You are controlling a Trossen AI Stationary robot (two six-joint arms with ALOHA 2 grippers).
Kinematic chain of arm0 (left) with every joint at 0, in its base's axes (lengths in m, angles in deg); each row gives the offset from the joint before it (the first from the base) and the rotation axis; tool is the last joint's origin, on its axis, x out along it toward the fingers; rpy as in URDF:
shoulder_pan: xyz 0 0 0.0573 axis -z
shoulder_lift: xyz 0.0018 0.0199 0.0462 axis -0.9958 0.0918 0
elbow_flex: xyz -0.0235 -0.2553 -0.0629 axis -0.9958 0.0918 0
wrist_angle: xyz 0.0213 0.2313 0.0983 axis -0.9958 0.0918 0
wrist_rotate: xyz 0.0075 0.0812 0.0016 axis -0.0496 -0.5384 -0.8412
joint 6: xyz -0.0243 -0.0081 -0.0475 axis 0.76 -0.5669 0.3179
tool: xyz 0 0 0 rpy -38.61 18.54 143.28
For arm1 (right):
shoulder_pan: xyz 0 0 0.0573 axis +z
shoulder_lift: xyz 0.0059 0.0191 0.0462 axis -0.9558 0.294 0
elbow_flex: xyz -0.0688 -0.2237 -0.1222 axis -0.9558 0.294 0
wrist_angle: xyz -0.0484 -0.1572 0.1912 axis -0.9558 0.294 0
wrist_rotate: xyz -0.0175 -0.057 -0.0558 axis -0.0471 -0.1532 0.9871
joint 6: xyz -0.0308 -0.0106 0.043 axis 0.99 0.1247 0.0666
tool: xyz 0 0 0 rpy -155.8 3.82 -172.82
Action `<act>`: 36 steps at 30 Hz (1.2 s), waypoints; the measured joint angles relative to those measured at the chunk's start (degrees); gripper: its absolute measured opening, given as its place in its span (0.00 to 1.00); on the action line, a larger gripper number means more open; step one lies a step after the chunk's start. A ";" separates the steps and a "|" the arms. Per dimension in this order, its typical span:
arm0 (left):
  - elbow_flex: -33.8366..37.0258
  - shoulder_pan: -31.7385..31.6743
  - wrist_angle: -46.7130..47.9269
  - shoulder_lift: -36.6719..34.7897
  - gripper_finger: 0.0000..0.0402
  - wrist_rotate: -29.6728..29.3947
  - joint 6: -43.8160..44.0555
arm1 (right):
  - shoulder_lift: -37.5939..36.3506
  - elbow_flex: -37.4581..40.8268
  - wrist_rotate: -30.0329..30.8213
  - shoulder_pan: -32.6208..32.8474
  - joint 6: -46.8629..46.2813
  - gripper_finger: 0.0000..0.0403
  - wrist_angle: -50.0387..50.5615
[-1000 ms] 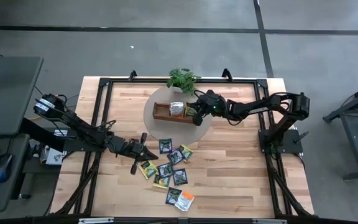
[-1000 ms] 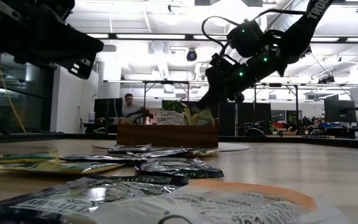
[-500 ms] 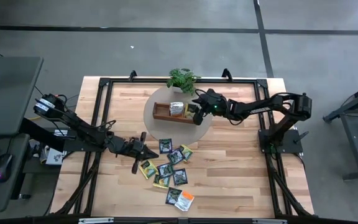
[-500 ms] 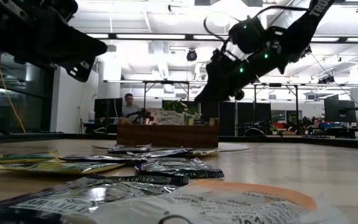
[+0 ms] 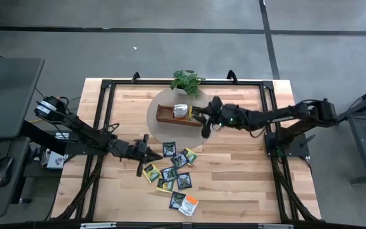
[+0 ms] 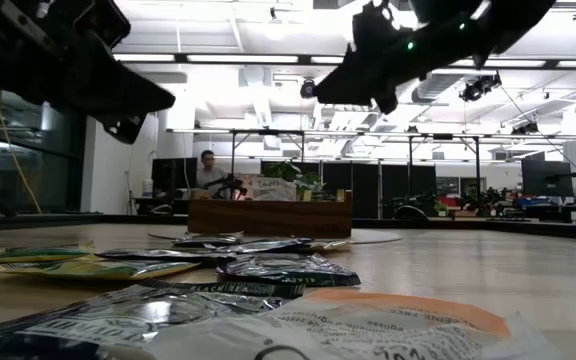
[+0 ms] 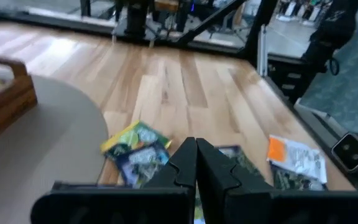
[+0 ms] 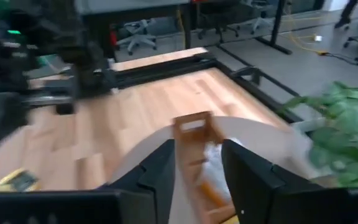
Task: Pick & Place Tea
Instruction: Put the purple tea bag into the left section of the wooden organizer
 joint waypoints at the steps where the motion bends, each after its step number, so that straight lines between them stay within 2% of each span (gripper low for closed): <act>1: 0.00 0.00 0.51 0.29 0.00 -0.24 0.52 | -0.16 0.00 1.18 1.51 -0.53 0.27 0.69; 7: -1.11 0.00 0.10 3.41 0.00 -1.97 3.50 | -0.05 0.00 9.48 10.45 -7.32 0.04 6.19; 10: -3.31 -0.02 0.11 6.00 0.00 -2.58 4.06 | 0.30 0.00 16.16 14.91 -12.02 0.03 7.59; 16: -8.71 -3.04 0.69 12.91 0.00 -0.31 4.06 | 4.07 0.00 25.11 22.47 -19.58 0.00 8.43; 24: -12.78 -8.59 0.03 19.84 0.00 7.74 5.06 | 16.42 -0.11 27.69 26.89 -29.80 0.00 2.84; 29: -13.29 -10.28 -0.16 22.02 0.00 10.10 8.09 | 23.16 -4.24 25.14 26.83 -29.57 0.00 -0.51; 33: -13.14 -10.52 0.76 23.01 0.00 12.57 10.74 | 26.62 -8.80 21.43 26.22 -28.70 0.00 3.25; 36: -13.18 -10.47 0.72 23.38 0.00 16.45 10.25 | 27.43 -11.47 21.70 26.20 -28.73 0.00 8.76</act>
